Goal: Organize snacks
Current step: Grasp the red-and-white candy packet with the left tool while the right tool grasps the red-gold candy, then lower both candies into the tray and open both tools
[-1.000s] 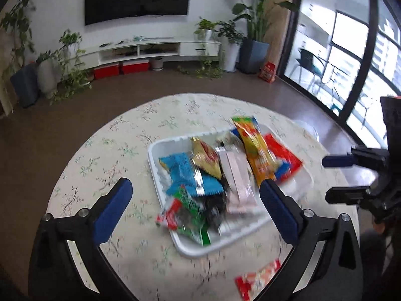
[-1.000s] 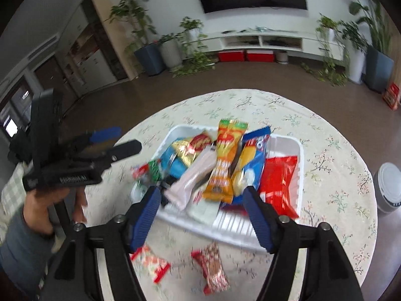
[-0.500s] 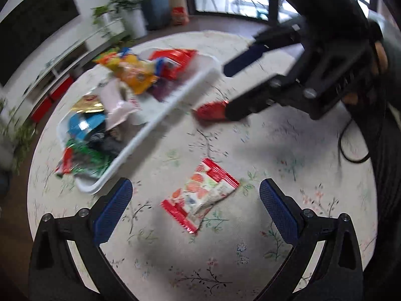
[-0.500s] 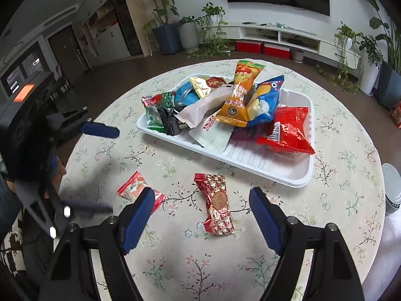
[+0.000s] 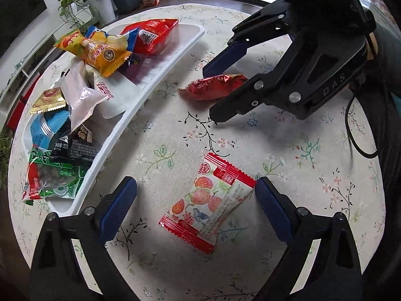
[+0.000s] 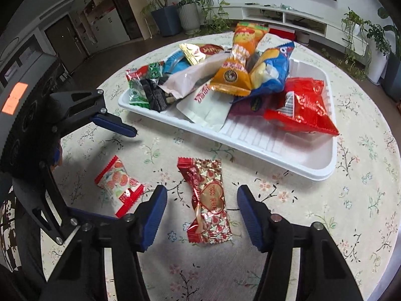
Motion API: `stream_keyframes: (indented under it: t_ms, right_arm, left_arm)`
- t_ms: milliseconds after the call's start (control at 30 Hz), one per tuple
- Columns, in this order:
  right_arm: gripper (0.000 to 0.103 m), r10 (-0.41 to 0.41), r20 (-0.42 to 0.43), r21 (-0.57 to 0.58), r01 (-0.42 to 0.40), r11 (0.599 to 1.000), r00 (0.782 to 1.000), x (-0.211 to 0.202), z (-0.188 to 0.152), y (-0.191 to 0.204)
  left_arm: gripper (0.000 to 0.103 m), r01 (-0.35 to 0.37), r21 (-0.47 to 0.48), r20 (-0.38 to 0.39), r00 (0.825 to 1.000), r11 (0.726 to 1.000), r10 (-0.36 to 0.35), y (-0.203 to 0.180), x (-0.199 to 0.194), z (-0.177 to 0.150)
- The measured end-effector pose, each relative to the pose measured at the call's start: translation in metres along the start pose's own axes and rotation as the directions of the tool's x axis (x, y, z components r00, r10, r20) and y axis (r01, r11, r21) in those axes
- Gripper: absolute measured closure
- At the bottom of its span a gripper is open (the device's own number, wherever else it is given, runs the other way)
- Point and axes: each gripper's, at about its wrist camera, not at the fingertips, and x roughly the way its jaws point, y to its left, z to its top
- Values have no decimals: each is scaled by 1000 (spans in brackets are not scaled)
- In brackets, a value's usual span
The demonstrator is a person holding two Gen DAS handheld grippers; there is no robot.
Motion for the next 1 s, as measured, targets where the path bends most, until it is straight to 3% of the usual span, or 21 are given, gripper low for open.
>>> stream_keyframes:
  t_ms: [233,333,467,500,533,600,1000]
  right_arm:
    - [46,-13,9,-18,13,1000,1000,-1,0,-1]
    - [51,-24,8,-27,25,999,1000,0,-1,2]
    - [63,-25,8,-28,25,999,1000,-1,-3,4]
    - [66,-25,8,-27,25,999,1000,-1,-2,6]
    - [69,-22,7,-24,22,999,1000,-1,-2,6]
    - [76,-13,5,-20,13,1000,1000,-1,-4,6]
    - [80,38,39,26,-40,999,998,-16,-10,9]
  left_arm:
    - [7,35,-23,-36,999,999,-36,9,8,6]
    - [16,62,-51,-34,997,997,-63,19,8,6]
    - [35,63,-75,-33,997,995,-66,20,7,10]
    - [53,62,-87,-28,998,994,-65,20,5,10]
    - [61,44,-98,-26,999,994,-46,22,4,12]
    - [61,33,-117,-29,999,993,-36,25,4,13]
    - [61,0,-219,41,999,976,9,24,-8,-10]
